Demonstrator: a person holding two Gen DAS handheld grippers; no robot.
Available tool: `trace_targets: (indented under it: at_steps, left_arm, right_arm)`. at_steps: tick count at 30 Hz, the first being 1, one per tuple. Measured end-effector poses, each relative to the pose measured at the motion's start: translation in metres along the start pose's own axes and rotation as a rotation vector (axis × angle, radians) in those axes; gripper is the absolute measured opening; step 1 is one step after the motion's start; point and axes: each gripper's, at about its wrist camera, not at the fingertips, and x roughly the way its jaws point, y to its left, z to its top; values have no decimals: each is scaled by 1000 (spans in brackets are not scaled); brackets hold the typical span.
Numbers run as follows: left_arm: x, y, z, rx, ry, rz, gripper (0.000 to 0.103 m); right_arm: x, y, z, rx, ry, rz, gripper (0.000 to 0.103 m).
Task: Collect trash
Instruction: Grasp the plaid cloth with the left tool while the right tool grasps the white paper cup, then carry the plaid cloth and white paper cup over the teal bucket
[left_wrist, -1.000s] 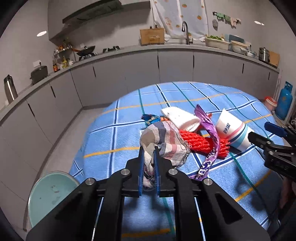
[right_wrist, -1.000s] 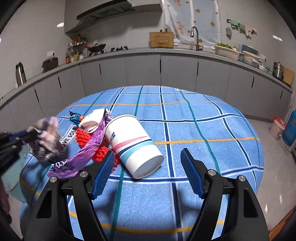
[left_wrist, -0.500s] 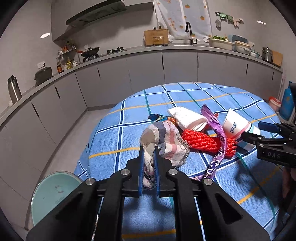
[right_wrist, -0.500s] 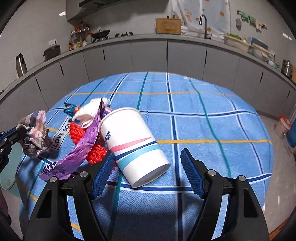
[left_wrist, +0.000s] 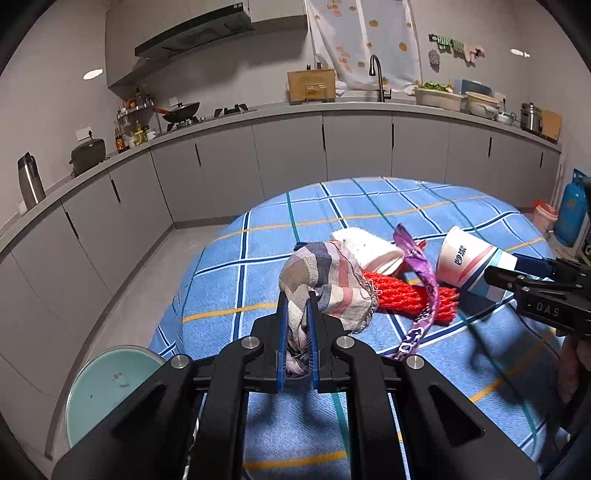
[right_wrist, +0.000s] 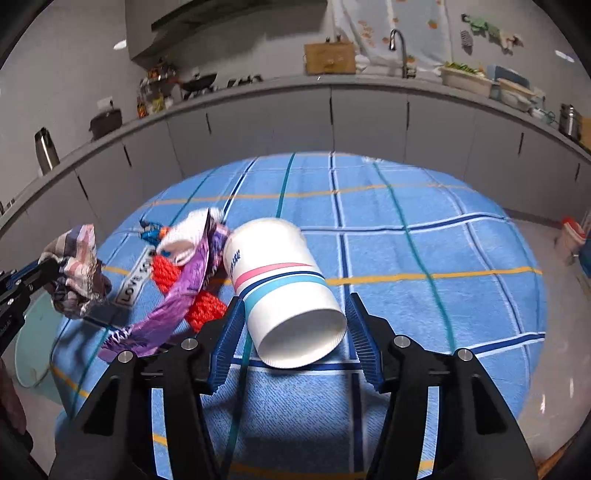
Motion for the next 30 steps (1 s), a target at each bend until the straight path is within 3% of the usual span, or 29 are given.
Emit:
trace_targets:
  at_steps: [18, 30]
  left_arm:
    - [-40, 13, 2, -13, -57, 28, 10]
    - [-46, 35, 0, -51, -52, 73, 10]
  right_arm:
    - [-49, 20, 11, -18, -151, -6, 55]
    - [-65, 58, 16, -63, -197, 55, 55]
